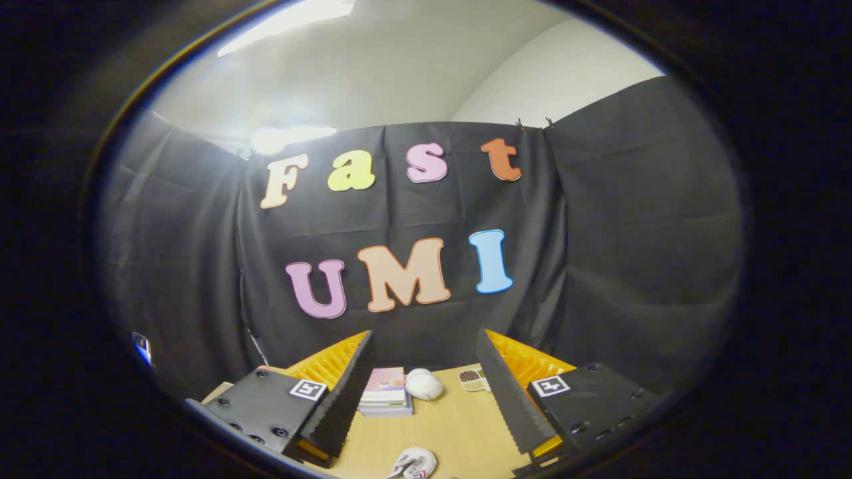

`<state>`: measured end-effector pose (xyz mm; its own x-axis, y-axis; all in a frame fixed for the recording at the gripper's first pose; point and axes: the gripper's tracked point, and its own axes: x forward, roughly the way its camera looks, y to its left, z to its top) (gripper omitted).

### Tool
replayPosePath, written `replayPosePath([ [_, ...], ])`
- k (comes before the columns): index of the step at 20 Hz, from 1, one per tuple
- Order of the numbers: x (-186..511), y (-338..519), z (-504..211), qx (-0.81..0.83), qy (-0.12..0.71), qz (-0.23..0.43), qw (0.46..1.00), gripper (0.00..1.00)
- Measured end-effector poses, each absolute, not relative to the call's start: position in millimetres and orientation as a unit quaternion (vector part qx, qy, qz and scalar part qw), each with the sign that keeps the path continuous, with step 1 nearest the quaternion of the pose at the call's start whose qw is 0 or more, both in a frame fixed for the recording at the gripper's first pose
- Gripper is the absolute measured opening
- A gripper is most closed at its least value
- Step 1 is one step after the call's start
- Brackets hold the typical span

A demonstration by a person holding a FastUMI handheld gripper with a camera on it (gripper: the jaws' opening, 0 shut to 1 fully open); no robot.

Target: Open the storage box then place both shoes into the box .Put the left shoe in first, then the right shoe, with the right side of both shoes facing outward in a uniform manner.

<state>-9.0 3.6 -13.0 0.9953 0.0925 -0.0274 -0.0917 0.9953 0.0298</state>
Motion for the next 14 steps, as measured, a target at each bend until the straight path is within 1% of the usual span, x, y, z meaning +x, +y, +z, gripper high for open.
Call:
replayPosePath([
  [8,-6.6,22.6,-4.3,0.036,0.005,0.069,0.997,0.96],
  [14,-0.8,49.1,-30.1,0.055,0.034,0.091,0.994,0.96],
])
